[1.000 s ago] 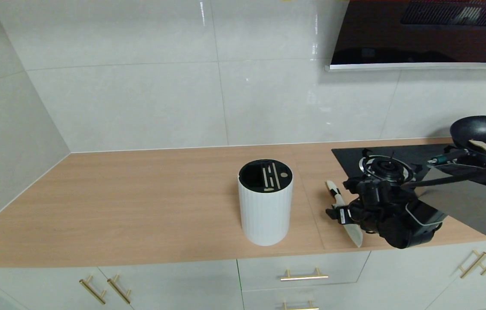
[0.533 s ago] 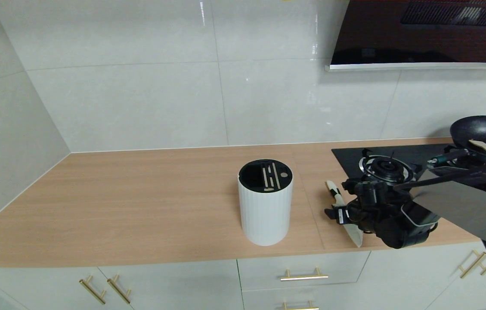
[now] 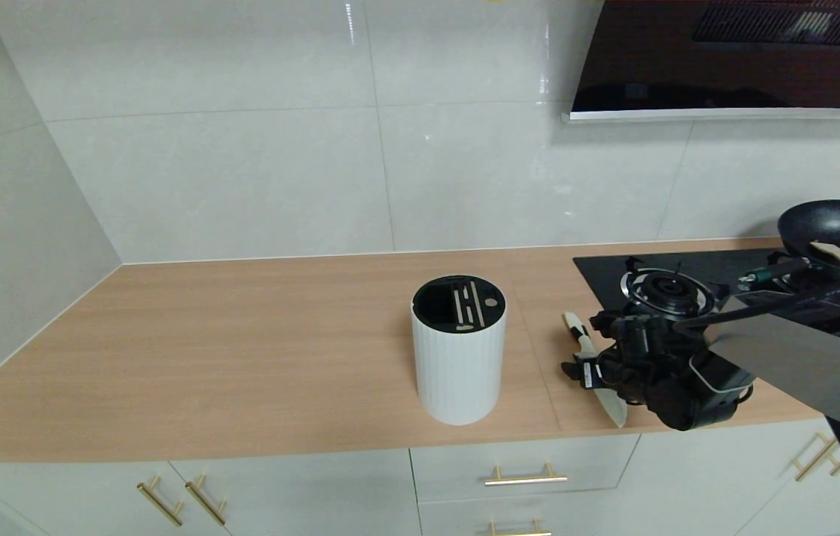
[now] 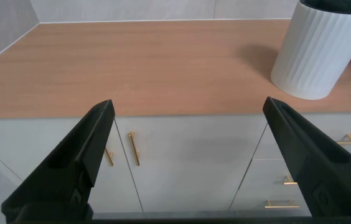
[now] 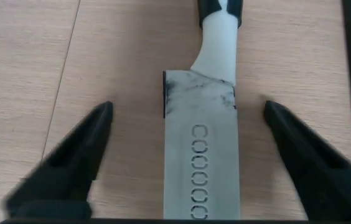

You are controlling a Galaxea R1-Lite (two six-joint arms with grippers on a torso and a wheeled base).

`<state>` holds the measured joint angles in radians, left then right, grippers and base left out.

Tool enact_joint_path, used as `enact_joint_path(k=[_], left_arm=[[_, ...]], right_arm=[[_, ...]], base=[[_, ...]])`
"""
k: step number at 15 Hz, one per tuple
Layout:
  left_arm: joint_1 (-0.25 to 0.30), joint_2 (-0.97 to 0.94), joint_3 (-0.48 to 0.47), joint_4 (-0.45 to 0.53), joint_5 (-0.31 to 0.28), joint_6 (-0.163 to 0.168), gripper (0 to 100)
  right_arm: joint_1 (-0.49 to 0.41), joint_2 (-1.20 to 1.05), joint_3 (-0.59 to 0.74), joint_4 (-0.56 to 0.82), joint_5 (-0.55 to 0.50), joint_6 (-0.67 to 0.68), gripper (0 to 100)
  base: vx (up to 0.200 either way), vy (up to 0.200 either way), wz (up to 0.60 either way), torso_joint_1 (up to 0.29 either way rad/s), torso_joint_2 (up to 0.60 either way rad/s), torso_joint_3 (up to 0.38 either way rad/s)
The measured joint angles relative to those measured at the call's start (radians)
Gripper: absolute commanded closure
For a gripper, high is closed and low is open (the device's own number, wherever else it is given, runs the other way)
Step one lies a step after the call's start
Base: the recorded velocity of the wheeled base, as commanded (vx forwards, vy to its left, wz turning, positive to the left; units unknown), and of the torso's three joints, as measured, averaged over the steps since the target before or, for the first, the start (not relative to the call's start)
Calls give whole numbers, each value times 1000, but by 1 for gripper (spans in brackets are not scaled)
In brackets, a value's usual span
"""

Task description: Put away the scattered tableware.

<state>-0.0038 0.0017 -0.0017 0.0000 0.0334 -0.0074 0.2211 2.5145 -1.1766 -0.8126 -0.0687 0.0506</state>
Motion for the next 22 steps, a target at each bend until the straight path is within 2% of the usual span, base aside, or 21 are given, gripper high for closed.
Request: enact_joint_path(k=[11, 14, 18, 19, 22], left_arm=[[0, 0, 0, 0, 0, 2, 0], [0, 0, 1, 0, 0, 7, 0], [-1, 4, -9, 2, -3, 40, 0], [-1, 9, -32, 13, -2, 41, 0], [-4, 95, -219, 75, -31, 42, 0]], right_arm=[[-6, 15, 0, 1, -1, -6, 100], [-9, -11, 18, 8, -30, -4, 100], [-10, -114, 64, 8, -56, 0, 100], [-6, -145, 73, 10, -73, 1, 100], [9, -241, 84, 16, -99, 2, 100]], base=[[0, 0, 0, 0, 0, 0], [0, 0, 0, 0, 0, 0], [0, 0, 0, 0, 0, 0], [0, 0, 0, 0, 0, 0], [0, 0, 0, 0, 0, 0]])
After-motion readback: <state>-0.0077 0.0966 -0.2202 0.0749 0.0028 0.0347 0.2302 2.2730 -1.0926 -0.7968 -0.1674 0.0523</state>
